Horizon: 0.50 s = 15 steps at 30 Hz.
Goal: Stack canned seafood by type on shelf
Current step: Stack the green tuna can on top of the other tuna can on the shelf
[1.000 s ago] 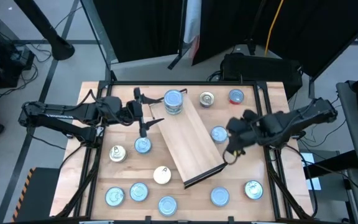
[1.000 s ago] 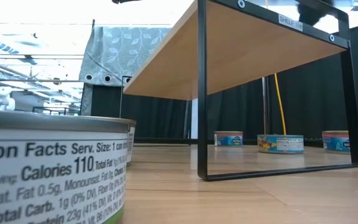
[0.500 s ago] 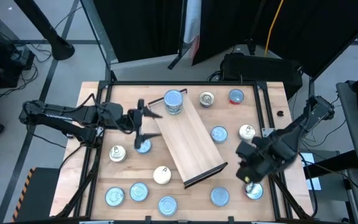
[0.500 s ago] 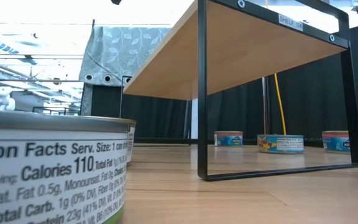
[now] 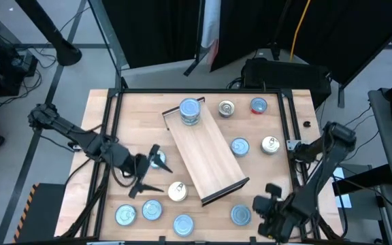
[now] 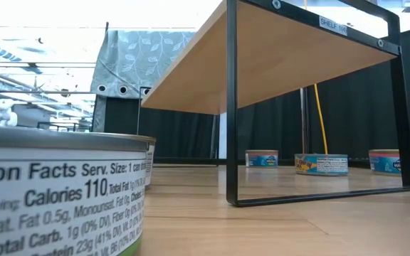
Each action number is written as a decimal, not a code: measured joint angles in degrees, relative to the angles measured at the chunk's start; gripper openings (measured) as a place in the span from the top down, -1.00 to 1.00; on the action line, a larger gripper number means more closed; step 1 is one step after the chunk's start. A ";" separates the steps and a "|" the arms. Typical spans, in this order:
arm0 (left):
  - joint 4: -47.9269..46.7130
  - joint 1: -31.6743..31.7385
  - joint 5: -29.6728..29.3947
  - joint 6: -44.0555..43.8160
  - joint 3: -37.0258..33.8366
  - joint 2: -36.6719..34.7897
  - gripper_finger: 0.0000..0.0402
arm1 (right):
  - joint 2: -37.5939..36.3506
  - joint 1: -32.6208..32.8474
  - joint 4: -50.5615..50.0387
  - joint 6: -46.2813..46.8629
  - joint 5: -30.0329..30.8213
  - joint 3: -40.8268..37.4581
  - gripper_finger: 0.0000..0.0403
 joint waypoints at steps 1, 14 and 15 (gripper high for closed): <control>-0.03 -0.94 -1.35 -0.84 -0.01 0.58 -0.60 | 1.46 0.08 1.27 0.00 -0.01 0.00 0.97; 1.16 -6.43 -8.13 -8.60 -0.01 9.96 -0.60 | 8.92 0.15 6.88 2.75 -1.42 0.00 1.00; 2.05 -6.62 -8.15 -8.61 -0.01 10.67 -0.60 | 8.92 0.15 6.99 2.75 -1.33 0.00 1.00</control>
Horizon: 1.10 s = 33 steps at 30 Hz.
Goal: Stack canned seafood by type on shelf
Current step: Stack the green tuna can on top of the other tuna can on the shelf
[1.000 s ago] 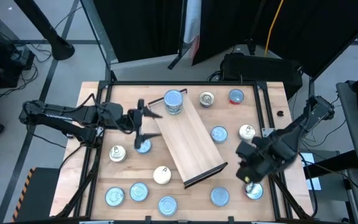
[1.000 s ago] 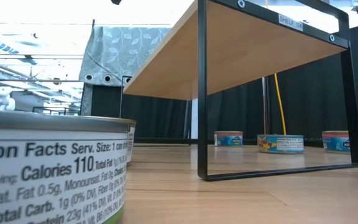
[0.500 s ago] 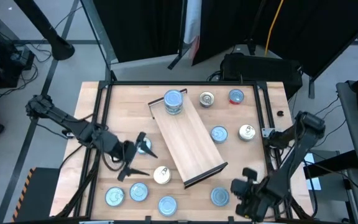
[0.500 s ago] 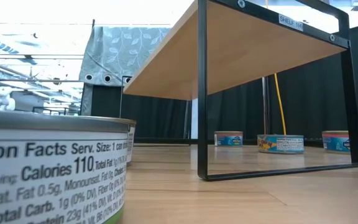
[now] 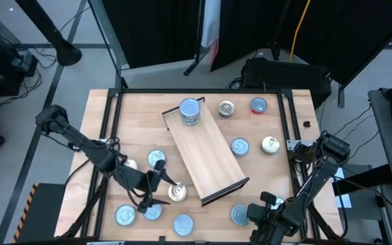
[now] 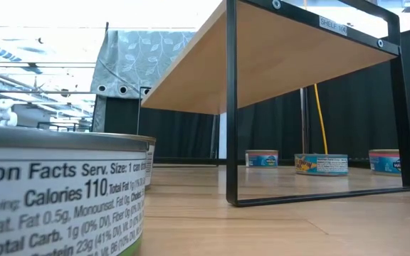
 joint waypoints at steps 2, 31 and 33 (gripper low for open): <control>1.78 -0.36 -0.09 -0.01 0.00 1.34 -0.60 | 0.00 -0.02 0.14 -0.06 0.08 0.00 1.00; 5.98 -3.53 -1.64 -2.99 0.00 6.26 -0.60 | 4.45 -0.26 -0.62 1.03 -2.99 -0.32 1.00; 6.29 -3.52 -1.64 -2.97 0.00 6.24 -0.60 | 4.52 -0.25 -1.99 1.49 -3.15 -0.34 1.00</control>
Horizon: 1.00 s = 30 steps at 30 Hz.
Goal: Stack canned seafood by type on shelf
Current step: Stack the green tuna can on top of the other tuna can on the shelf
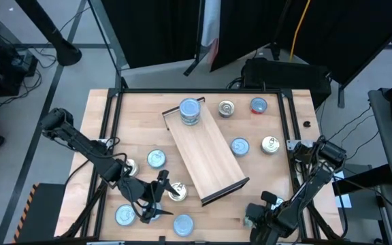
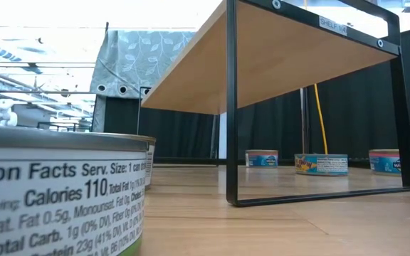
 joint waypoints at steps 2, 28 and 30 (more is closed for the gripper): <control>0.32 0.00 0.00 0.01 0.00 0.00 -0.60 | 0.13 -0.01 0.04 0.20 -0.30 0.46 1.00; 2.59 -0.25 0.01 -0.12 0.00 -0.02 -0.60 | -3.77 0.99 -18.27 -44.09 12.83 17.35 0.13; 2.68 -0.25 0.00 -0.12 0.00 -0.02 -0.60 | -3.77 -0.33 -18.20 -48.03 9.14 17.35 0.02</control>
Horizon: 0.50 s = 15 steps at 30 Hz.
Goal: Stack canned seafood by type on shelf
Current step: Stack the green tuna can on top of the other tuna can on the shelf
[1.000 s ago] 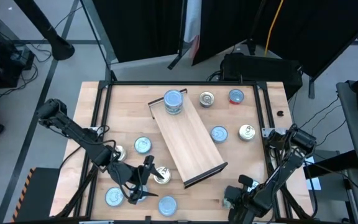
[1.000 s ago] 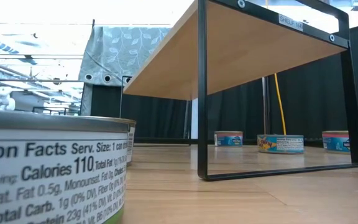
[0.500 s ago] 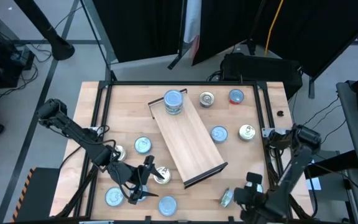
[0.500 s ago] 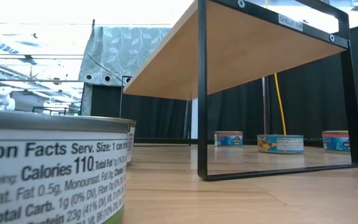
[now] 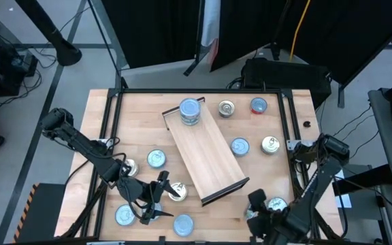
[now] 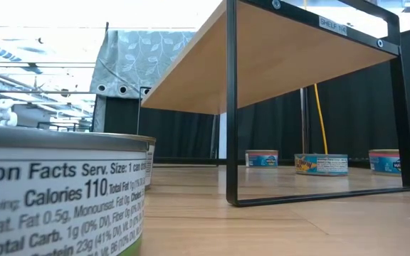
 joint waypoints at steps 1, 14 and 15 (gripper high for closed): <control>0.00 0.00 0.00 0.02 0.00 0.00 -0.60 | 0.00 -0.62 0.02 -2.31 -1.43 0.00 -0.01; 0.76 0.02 -1.22 0.13 0.01 -0.02 -0.60 | 0.56 -7.25 -3.98 -25.08 -13.42 -2.01 -0.17; 0.74 0.02 -1.22 0.11 0.00 -0.02 -0.60 | 0.55 -7.62 -3.79 -25.98 -13.92 -2.88 -0.17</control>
